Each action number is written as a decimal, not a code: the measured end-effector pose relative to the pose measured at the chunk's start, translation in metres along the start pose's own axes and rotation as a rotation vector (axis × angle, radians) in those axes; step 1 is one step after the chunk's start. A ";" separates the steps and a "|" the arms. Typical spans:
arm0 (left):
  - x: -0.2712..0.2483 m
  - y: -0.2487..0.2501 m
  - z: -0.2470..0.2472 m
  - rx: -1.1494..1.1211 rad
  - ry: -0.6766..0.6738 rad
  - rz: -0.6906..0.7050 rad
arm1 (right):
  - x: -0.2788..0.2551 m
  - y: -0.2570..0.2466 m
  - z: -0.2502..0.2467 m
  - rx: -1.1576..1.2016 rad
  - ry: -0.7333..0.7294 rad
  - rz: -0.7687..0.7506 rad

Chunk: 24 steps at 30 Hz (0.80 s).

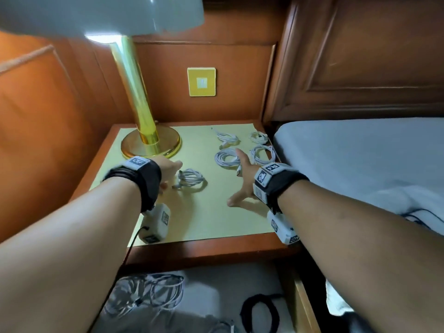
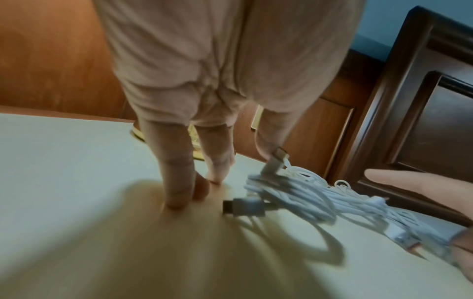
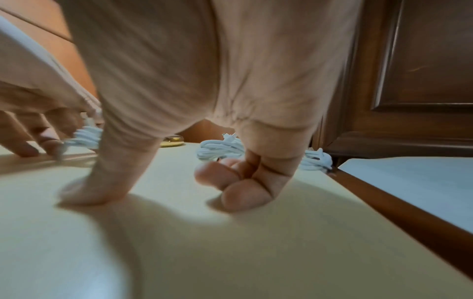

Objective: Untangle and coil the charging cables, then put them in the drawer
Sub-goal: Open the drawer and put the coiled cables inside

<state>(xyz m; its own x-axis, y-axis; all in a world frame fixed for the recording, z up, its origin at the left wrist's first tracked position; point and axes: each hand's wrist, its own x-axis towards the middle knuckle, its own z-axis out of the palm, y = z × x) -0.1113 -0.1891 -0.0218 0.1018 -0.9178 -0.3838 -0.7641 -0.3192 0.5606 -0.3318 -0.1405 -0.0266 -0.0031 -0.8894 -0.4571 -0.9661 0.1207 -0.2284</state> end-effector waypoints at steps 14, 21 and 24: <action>-0.024 -0.016 0.008 0.453 0.022 0.037 | -0.012 0.004 0.026 0.036 0.074 -0.103; -0.117 -0.070 0.000 0.181 -0.020 0.064 | -0.095 0.005 0.060 0.308 0.035 -0.171; -0.151 -0.106 -0.001 -0.007 0.052 0.092 | -0.131 0.013 0.081 0.521 -0.076 -0.178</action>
<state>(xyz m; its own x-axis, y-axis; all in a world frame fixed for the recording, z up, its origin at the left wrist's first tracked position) -0.0449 -0.0164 -0.0228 0.0642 -0.9542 -0.2922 -0.7672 -0.2345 0.5970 -0.3225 0.0138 -0.0393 0.1859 -0.8839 -0.4292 -0.6944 0.1909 -0.6938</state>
